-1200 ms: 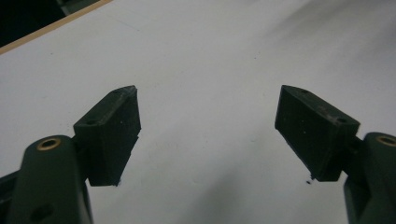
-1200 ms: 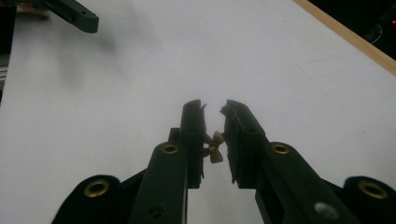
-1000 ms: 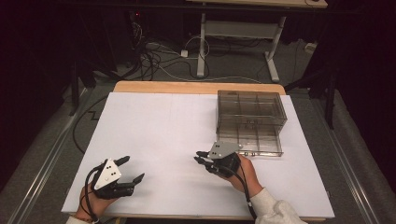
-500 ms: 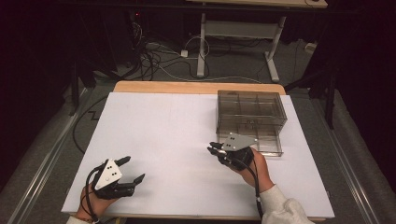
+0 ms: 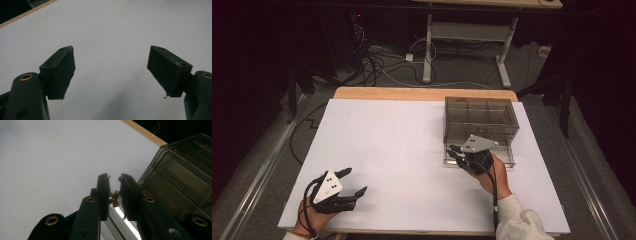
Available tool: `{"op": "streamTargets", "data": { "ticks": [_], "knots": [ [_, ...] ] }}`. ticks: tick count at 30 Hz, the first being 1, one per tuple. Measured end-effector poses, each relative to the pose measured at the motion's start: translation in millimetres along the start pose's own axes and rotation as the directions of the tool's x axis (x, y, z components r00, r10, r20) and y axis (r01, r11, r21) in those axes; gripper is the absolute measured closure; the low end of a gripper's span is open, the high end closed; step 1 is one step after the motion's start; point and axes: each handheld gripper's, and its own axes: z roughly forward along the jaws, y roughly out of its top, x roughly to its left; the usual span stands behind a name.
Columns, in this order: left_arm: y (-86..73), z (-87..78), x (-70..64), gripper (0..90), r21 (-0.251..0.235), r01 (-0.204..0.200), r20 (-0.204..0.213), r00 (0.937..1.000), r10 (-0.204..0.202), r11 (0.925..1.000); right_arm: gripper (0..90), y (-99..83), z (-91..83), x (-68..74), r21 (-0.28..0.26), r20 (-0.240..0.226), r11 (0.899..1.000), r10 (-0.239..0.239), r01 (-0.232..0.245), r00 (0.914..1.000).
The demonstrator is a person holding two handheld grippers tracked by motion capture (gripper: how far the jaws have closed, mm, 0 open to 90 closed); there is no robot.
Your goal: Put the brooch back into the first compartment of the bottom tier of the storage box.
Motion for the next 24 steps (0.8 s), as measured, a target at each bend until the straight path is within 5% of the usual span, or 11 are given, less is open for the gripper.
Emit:
{"op": "streamTargets", "data": {
  "ticks": [24],
  "knots": [
    [-1.7,1.8,0.6,21.3,0.007,-0.009,-0.006,0.9999,0.009,0.9999,77.8,-22.4,13.8,-24.3,0.043,0.058,0.994,0.094,-0.097,0.9939]
  ]
}}
